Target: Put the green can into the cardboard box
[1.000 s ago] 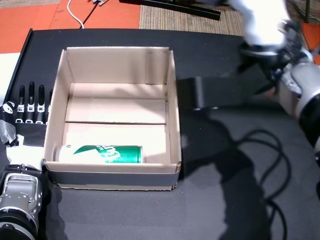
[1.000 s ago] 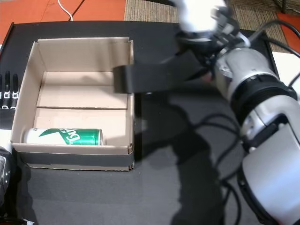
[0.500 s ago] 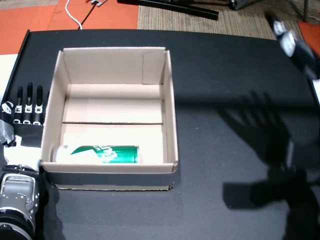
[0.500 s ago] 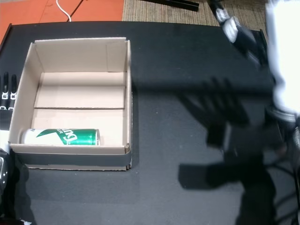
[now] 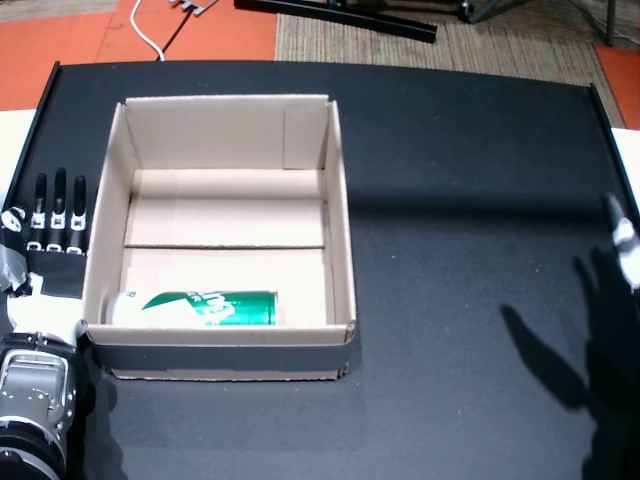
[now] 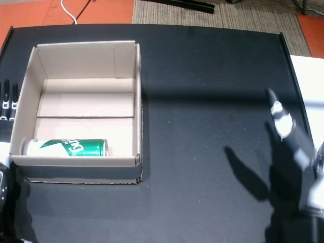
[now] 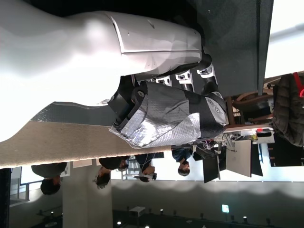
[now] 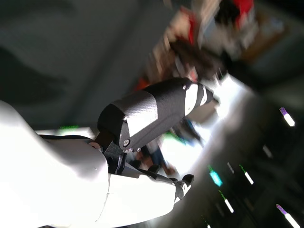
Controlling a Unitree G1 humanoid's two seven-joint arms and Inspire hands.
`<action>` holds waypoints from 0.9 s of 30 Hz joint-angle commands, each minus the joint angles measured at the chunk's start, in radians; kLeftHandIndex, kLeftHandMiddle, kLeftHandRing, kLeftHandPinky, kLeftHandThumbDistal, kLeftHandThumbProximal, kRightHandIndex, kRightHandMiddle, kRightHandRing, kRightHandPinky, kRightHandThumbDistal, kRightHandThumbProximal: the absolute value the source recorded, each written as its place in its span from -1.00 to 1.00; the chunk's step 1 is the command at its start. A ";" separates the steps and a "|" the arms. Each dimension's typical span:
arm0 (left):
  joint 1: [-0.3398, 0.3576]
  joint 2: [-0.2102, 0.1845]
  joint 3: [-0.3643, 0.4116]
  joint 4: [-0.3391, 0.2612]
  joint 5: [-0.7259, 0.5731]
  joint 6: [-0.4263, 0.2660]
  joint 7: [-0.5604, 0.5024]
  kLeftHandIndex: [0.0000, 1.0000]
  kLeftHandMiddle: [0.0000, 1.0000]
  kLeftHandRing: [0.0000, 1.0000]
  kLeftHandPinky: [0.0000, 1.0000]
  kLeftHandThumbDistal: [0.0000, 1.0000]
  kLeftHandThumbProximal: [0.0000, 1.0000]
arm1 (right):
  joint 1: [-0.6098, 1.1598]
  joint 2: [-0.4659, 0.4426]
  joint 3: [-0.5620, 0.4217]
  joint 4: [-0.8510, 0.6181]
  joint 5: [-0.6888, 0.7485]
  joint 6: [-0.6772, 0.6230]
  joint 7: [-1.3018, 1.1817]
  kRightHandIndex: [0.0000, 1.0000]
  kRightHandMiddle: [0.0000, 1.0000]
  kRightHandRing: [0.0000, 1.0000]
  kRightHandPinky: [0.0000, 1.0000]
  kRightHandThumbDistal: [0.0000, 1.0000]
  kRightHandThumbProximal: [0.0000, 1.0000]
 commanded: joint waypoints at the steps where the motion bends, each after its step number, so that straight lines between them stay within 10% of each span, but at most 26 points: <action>1: 0.056 -0.003 -0.001 0.031 0.010 0.012 0.041 0.05 0.08 0.28 0.60 -1.00 0.23 | 0.061 0.025 -0.029 -0.033 0.118 0.010 0.173 0.74 0.92 1.00 1.00 1.00 -0.02; 3: 0.055 0.000 0.001 0.031 0.007 0.018 0.034 0.14 0.17 0.36 0.66 -1.00 0.31 | 0.099 0.045 -0.055 -0.040 0.183 0.024 0.311 0.75 0.92 0.99 1.00 1.00 -0.03; 5: 0.055 0.001 0.002 0.031 0.005 0.020 0.033 0.14 0.16 0.36 0.61 -1.00 0.31 | 0.127 0.077 -0.088 -0.030 0.239 0.023 0.432 0.73 0.91 0.98 1.00 0.72 -0.50; 8: 0.055 0.002 0.006 0.031 0.002 0.021 0.036 0.07 0.10 0.32 0.61 -1.00 0.22 | 0.141 0.162 -0.165 0.019 0.317 0.022 0.584 0.66 0.88 0.94 1.00 0.99 -0.38; 13: 0.056 0.006 -0.004 0.032 0.015 0.021 0.032 0.04 0.09 0.30 0.57 -1.00 0.19 | 0.103 0.321 -0.350 0.096 0.462 0.106 0.849 0.54 0.82 0.87 1.00 0.88 -0.49; 27: 0.053 0.008 0.000 0.032 0.010 0.019 0.031 0.04 0.09 0.31 0.62 -1.00 0.12 | 0.084 0.453 -0.505 0.097 0.313 -0.005 0.819 0.45 0.71 0.75 0.90 0.98 -0.17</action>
